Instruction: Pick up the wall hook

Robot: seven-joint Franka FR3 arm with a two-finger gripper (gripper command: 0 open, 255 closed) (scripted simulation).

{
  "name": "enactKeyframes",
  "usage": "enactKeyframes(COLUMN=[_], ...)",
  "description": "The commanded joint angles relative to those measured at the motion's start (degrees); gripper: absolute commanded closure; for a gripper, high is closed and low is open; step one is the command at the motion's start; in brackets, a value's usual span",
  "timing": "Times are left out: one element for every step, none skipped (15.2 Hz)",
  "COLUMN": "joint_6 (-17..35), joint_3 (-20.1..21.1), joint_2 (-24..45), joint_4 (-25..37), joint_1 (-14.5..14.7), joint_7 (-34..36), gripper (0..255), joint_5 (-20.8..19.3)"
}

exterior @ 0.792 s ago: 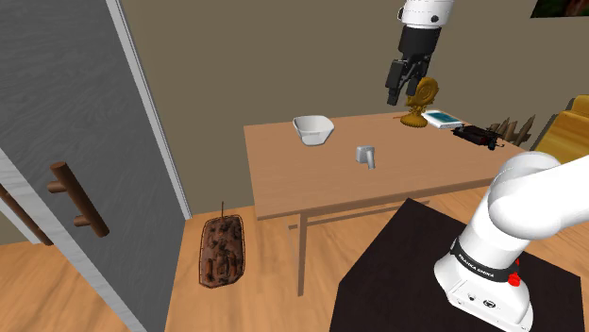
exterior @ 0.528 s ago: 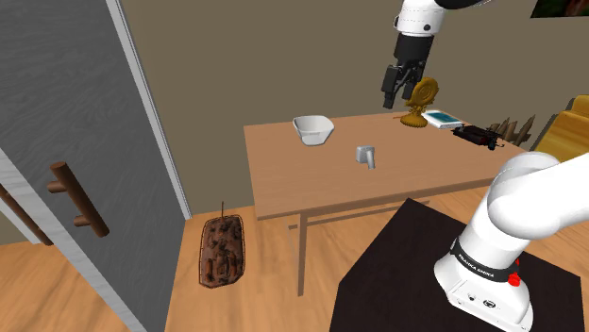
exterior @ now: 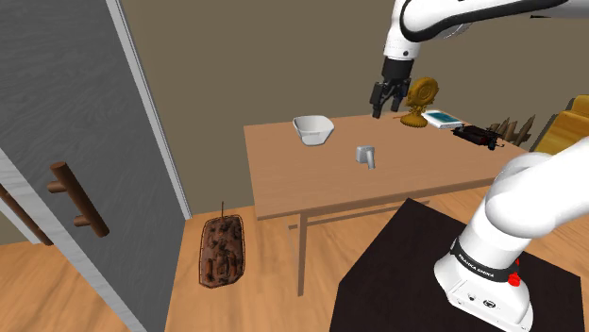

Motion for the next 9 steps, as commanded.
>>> enactKeyframes(joint_6=[2.8, 4.1, 5.5, 6.8, 8.1, 9.4, 10.6, 11.8, 13.0], joint_3=[-1.7, -2.6, -3.5, -4.4, -5.3, -6.1, -7.0, -7.8, -8.7], joint_2=[2.7, 4.4, 6.1, 7.9, 9.7, 11.6, 13.6, 15.5, 17.5], joint_4=[-0.2, 0.0, 0.2, 0.5, 0.9, 1.3, 1.8, 2.4, 3.0], joint_1=[-0.6, -0.9, -1.1, -1.3, -1.5, -1.7, -1.8, -2.0, -2.1], joint_7=[-1.0, -1.6, -2.1, -2.8, -3.4, -4.1, -4.8, -5.5, -6.3], gripper=[0, 0, 0, 0, 0, 0, 0, 0, 0], joint_5=[0.0, 0.0, 0.2, 0.4, 0.6, 1.0, 1.4, 1.9, 2.5])
